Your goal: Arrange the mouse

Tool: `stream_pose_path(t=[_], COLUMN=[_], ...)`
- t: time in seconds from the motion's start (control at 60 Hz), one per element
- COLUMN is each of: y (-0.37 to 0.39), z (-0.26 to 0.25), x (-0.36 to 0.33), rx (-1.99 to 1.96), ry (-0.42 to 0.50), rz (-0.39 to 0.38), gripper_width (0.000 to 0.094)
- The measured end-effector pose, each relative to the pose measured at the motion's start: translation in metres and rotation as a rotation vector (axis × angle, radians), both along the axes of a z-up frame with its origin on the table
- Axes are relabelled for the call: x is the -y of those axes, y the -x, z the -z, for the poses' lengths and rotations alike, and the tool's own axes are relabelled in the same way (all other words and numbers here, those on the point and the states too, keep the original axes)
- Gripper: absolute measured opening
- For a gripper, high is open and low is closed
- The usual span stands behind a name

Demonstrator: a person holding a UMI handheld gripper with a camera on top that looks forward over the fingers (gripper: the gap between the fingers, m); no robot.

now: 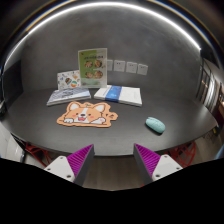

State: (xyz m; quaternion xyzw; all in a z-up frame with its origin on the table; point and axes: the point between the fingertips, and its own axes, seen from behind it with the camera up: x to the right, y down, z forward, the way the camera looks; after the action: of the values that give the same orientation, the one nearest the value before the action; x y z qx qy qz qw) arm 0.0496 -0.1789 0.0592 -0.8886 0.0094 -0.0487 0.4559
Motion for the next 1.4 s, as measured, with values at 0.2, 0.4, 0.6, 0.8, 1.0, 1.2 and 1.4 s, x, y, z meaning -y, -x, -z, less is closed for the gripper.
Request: stream_pose_path(t=[0.2, 0.4, 0.6, 0.8, 1.0, 1.2, 1.4], y=[-0.052, -0.160, -0.224, -0.251, -0.260, -0.262, -0.267], z=[0.018, 0.051, 0.071, 0.077, 0.080, 0.080, 0.077], x=[-0.013, -0.037, -0.084, -0.136, -0.174, -0.199, -0.197], rx=[0.074, 0.121, 0.072, -0.023, -0.105, -0.106, -0.144], ry=[0.027, 0.053, 0.072, 0.089, 0.095, 0.080, 0.080], rz=[0.013, 0.059, -0.010, -0.055, -0.060, -0.027, 0.037], gripper_width=[0.0827, 0.0827, 0.0827, 0.0834, 0.0824, 0.0553, 0.0438])
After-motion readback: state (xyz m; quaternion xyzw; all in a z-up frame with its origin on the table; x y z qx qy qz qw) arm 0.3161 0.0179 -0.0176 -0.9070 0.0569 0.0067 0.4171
